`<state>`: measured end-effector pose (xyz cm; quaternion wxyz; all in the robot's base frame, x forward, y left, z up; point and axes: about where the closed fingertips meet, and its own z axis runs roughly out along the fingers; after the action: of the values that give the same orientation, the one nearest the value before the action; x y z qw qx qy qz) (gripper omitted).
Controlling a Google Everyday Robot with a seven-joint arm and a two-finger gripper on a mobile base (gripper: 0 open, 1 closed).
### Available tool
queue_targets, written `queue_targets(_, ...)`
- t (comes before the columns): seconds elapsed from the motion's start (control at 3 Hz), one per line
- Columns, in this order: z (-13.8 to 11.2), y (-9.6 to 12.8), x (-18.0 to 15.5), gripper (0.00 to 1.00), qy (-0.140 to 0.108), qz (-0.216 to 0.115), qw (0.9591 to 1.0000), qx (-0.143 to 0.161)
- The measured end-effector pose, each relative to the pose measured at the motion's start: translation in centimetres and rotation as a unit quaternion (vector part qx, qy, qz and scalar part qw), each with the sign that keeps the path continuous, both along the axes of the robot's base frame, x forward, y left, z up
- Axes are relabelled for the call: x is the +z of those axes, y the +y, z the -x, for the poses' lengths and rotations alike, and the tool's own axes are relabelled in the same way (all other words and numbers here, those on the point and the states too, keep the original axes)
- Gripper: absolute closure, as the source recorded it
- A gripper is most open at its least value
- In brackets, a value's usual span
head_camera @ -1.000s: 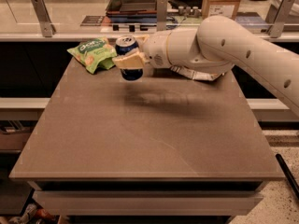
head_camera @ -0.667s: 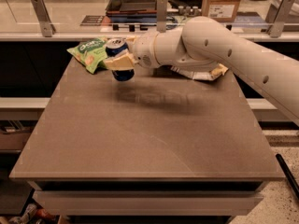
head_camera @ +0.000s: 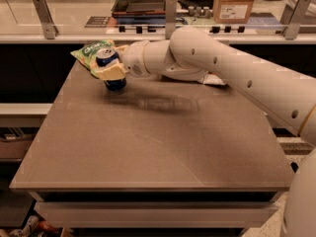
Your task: Move pepsi can near green rice chip bag
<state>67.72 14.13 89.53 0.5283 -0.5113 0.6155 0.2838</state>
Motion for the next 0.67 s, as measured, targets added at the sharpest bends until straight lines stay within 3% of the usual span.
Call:
queue_targets(0.33, -0.37, 1.44, -0.71, 1.0, -0.001, -0.01, 0.9999, 0.012)
queue_targets(0.67, -0.27, 1.68, -0.76, 0.83, 0.0, -0.01, 0.9999, 0.014)
